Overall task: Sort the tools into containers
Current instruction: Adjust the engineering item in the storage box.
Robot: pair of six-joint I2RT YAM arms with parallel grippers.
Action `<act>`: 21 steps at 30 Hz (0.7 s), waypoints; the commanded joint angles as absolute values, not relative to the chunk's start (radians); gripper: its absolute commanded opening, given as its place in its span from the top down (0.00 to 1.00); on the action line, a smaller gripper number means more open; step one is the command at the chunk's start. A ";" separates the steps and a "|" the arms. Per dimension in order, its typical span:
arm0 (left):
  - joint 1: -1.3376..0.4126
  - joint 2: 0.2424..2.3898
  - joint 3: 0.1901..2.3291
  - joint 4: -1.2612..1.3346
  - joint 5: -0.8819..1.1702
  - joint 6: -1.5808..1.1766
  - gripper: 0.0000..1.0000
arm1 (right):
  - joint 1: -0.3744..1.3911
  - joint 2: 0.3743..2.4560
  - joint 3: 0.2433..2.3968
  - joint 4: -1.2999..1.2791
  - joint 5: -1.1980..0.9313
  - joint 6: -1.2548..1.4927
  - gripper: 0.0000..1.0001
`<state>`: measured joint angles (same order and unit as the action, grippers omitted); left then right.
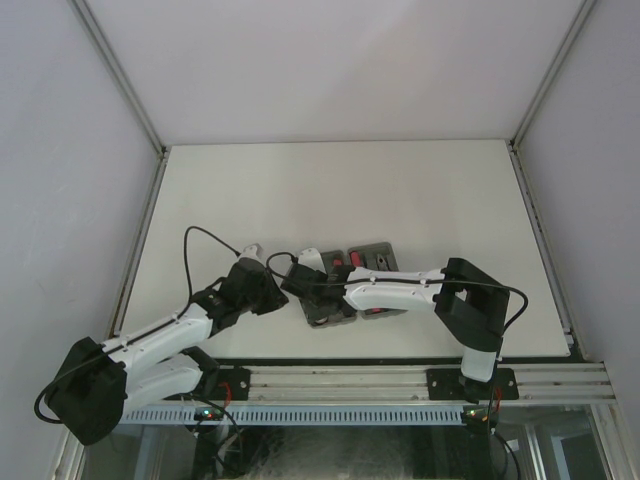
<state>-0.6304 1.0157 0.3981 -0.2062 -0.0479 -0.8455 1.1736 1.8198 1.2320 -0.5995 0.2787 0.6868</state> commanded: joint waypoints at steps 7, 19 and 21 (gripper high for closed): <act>-0.623 1.014 0.388 -0.176 -0.041 -0.836 0.74 | 1.172 1.833 1.264 -0.598 0.283 0.678 0.62; -0.623 1.016 0.391 -0.175 -0.039 -0.836 0.74 | 1.172 1.845 1.264 -0.598 0.275 0.680 0.62; -0.623 1.019 0.391 -0.173 -0.036 -0.836 0.74 | 1.172 1.848 1.263 -0.600 0.273 0.680 0.62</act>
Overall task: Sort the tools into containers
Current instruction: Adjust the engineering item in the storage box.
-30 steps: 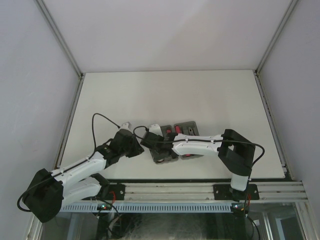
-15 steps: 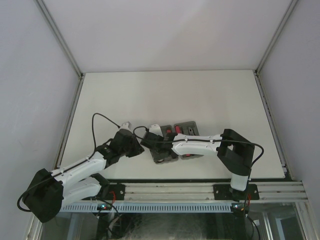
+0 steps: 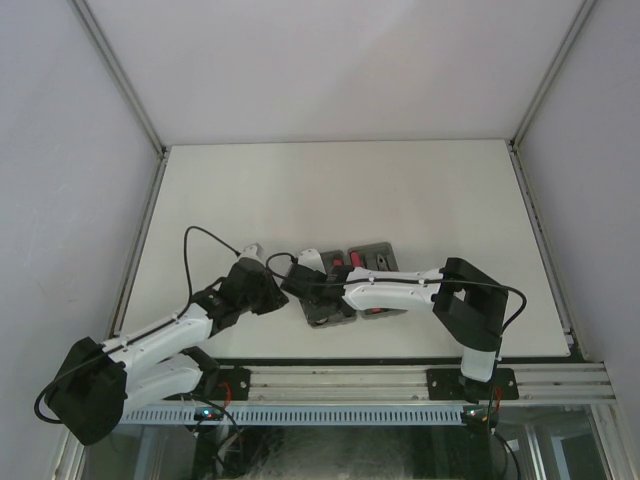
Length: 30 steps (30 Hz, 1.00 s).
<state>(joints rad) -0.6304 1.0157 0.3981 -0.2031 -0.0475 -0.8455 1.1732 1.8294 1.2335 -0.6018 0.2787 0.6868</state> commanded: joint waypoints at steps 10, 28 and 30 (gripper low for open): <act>-0.623 1.016 0.388 -0.173 -0.036 -0.837 0.74 | 1.175 1.832 1.264 -0.598 0.274 0.679 0.64; -0.623 1.015 0.390 -0.172 -0.036 -0.838 0.74 | 1.177 1.781 1.282 -0.637 0.308 0.678 0.64; -0.624 1.017 0.391 -0.171 -0.034 -0.838 0.74 | 1.178 1.788 1.282 -0.637 0.304 0.677 0.64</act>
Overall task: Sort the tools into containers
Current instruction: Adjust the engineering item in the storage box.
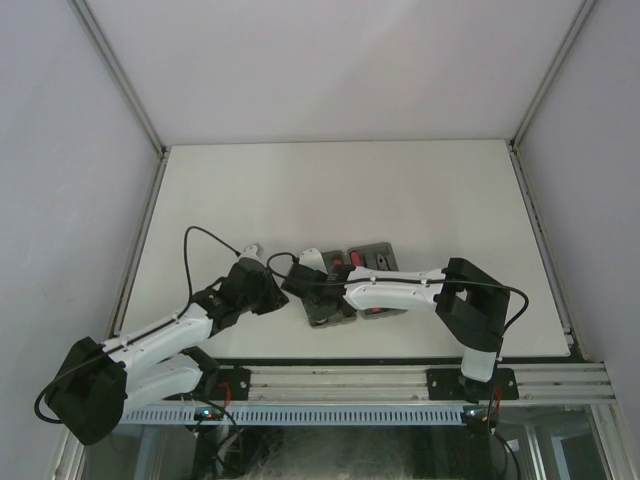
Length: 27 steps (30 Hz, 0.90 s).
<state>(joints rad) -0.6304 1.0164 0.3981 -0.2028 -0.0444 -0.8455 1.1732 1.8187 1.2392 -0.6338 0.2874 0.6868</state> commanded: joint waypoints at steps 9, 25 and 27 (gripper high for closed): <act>-0.623 1.019 0.391 -0.169 -0.033 -0.839 0.74 | 1.178 1.798 1.282 -0.617 0.282 0.672 0.64; -0.623 1.019 0.384 -0.165 -0.035 -0.839 0.75 | 1.178 1.833 1.282 -0.621 0.267 0.673 0.63; -0.624 1.016 0.381 -0.165 -0.036 -0.841 0.75 | 1.178 1.839 1.282 -0.621 0.266 0.675 0.63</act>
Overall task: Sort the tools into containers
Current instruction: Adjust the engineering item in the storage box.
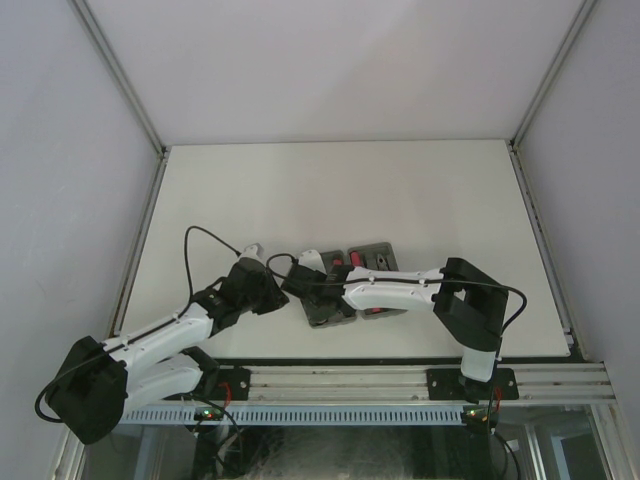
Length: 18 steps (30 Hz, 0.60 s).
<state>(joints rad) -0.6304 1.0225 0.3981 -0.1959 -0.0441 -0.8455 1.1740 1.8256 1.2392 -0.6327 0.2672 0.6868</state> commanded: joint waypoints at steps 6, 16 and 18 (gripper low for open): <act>-0.623 1.017 0.382 -0.166 -0.036 -0.840 0.75 | 1.180 1.855 1.282 -0.622 0.256 0.676 0.63; -0.623 1.021 0.383 -0.164 -0.036 -0.838 0.75 | 1.183 1.884 1.281 -0.639 0.242 0.682 0.63; -0.623 1.020 0.382 -0.164 -0.036 -0.839 0.75 | 1.183 1.890 1.282 -0.643 0.237 0.687 0.63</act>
<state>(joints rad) -0.6304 1.0225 0.3981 -0.1955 -0.0444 -0.8455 1.1767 1.8519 1.2701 -0.6476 0.2596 0.6868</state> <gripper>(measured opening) 0.254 0.367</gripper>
